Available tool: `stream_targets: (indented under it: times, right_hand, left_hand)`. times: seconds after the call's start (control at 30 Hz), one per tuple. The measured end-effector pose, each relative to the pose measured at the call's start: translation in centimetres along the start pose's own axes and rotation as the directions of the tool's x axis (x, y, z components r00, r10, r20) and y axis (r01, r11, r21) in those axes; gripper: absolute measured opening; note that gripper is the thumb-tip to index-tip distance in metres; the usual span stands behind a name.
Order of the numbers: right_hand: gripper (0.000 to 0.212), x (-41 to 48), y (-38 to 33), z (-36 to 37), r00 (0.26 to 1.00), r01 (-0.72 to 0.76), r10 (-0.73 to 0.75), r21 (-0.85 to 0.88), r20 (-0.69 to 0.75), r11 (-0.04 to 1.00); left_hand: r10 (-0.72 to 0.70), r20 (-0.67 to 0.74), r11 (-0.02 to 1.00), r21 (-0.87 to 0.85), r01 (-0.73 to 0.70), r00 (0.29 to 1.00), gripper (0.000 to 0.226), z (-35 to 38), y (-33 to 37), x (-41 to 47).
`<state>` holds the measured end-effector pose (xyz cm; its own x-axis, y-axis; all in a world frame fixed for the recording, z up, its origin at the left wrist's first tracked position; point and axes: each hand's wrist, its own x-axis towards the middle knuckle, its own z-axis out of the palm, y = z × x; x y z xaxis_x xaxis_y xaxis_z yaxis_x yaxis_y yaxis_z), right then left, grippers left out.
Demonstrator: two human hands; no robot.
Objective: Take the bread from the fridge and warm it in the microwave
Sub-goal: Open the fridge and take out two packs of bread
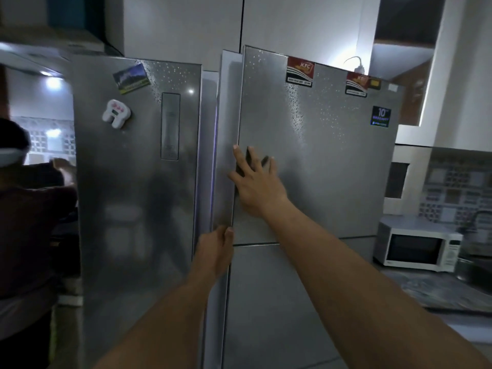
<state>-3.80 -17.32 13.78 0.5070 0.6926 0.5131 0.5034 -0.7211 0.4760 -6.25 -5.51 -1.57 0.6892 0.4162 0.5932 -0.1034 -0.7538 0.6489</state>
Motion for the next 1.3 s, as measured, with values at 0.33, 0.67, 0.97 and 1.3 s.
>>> stream_targets:
  times: [0.33, 0.67, 0.97, 1.3]
  right_hand:
    - [0.058, -10.6, 1.3, -5.6, 0.998, -0.061, 0.062, 0.041, -0.021, 0.997]
    - [0.048, -20.1, 1.2, -10.4, 0.945, -0.297, 0.319, 0.222, -0.072, 0.929]
    - [0.076, -27.6, 1.6, -13.5, 0.849, -0.515, 0.525, 0.319, 0.059, 0.796]
    - [0.099, -32.5, 4.1, -13.0, 0.669, -0.699, 0.723, 0.481, 0.175, 0.530]
  left_hand:
    - [0.115, -0.137, 0.986, 0.136, -0.096, 0.984, 0.059, -4.4, 7.5, -8.1]
    - [0.438, -0.046, 0.898, 0.081, -0.433, 0.898, 0.049, -6.2, 10.8, -14.5]
    - [0.425, 0.083, 0.898, 0.082, -0.431, 0.901, 0.062, -6.5, 13.7, -17.6]
    - [0.465, 0.322, 0.850, 0.097, -0.517, 0.825, 0.064, -4.2, 15.0, -17.4]
